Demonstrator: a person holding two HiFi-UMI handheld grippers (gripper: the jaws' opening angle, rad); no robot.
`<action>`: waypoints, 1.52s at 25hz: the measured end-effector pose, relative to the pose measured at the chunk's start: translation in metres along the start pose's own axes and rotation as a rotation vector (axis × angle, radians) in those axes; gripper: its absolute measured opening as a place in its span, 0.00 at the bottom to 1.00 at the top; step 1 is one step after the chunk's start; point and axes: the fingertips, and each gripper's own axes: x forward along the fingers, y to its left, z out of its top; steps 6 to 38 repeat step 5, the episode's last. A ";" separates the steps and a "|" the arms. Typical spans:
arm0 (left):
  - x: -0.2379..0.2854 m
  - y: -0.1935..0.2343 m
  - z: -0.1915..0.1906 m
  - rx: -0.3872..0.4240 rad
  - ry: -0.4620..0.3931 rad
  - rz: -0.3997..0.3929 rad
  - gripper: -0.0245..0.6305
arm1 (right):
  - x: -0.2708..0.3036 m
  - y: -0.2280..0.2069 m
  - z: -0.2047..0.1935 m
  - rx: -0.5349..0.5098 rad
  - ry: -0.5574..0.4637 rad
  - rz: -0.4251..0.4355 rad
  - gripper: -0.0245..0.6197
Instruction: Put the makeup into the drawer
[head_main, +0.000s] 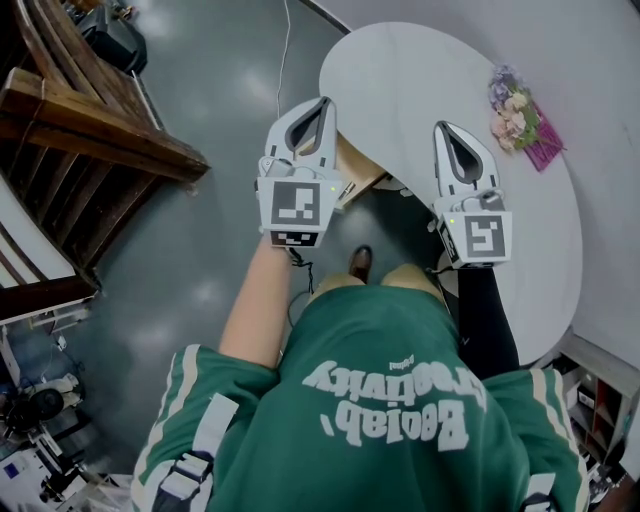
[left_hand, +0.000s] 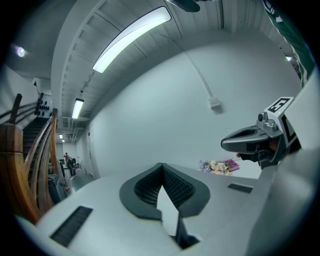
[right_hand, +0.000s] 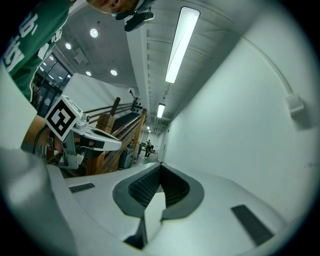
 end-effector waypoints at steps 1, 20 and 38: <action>-0.001 -0.001 0.000 0.001 0.002 -0.002 0.06 | -0.001 0.000 0.000 0.002 0.000 0.000 0.05; -0.002 -0.005 -0.001 0.007 0.012 -0.008 0.06 | -0.005 -0.002 0.000 0.006 0.002 -0.006 0.05; -0.002 -0.005 -0.001 0.007 0.012 -0.008 0.06 | -0.005 -0.002 0.000 0.006 0.002 -0.006 0.05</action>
